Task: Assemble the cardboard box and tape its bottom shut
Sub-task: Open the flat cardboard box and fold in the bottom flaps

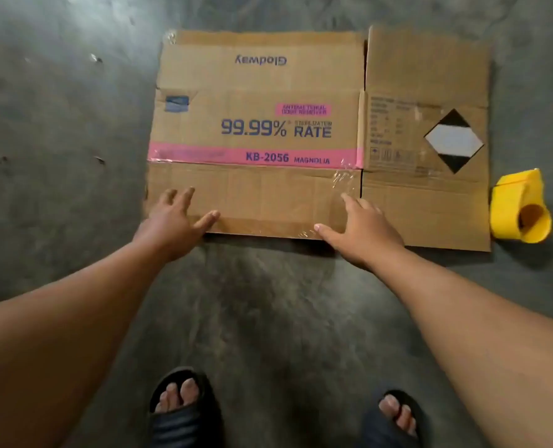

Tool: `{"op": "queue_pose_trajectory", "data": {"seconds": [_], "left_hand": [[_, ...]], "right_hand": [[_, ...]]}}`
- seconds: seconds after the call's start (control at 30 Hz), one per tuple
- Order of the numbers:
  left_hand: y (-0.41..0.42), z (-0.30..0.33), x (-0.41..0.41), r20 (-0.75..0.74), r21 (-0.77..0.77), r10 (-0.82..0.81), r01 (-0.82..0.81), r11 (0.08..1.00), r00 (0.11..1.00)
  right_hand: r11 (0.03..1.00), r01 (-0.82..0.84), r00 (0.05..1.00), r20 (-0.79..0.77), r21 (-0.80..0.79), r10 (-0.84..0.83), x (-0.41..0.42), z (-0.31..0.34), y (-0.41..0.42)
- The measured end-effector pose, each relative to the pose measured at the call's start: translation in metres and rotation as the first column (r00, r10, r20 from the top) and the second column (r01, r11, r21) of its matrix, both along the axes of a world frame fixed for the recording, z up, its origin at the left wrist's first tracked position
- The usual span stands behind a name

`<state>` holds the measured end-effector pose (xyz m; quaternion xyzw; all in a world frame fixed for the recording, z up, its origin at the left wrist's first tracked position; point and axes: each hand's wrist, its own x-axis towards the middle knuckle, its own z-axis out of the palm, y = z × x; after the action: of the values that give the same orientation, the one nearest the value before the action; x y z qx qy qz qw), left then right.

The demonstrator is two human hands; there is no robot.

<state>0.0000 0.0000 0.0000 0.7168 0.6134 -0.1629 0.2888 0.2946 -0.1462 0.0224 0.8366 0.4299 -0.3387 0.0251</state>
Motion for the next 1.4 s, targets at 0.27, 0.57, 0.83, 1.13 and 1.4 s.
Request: {"op": "queue_pose_trajectory", "data": {"seconds": [0.27, 0.57, 0.83, 1.13, 1.4], "left_hand": [[-0.003, -0.078, -0.02, -0.072, 0.277, 0.132, -0.107, 0.955, 0.989], [0.013, -0.067, -0.047, 0.08, 0.254, 0.306, -0.316, 0.914, 0.949], [0.01, -0.073, -0.059, 0.072, 0.299, 0.19, -0.203, 0.932, 0.979], [0.008, -0.052, -0.069, 0.291, 0.351, 0.286, -0.38, 0.856, 0.913], [0.037, 0.006, -0.052, 0.484, 0.285, 0.394, -0.567, 0.773, 0.781]], "right_hand": [[0.982, -0.045, 0.952, 0.307, 0.185, -0.014, -0.024, -0.101, -0.012], [0.952, 0.116, 0.95, 0.248, 0.284, -0.19, -0.004, -0.081, 0.001], [0.917, 0.279, 0.938, 0.123, 0.286, -0.323, -0.014, -0.091, -0.012], [0.831, 0.396, 0.918, -0.159, 0.391, -0.363, 0.002, -0.073, -0.019], [0.77, 0.412, 0.9, -0.352, 0.488, -0.258, 0.034, -0.031, -0.01]]}}
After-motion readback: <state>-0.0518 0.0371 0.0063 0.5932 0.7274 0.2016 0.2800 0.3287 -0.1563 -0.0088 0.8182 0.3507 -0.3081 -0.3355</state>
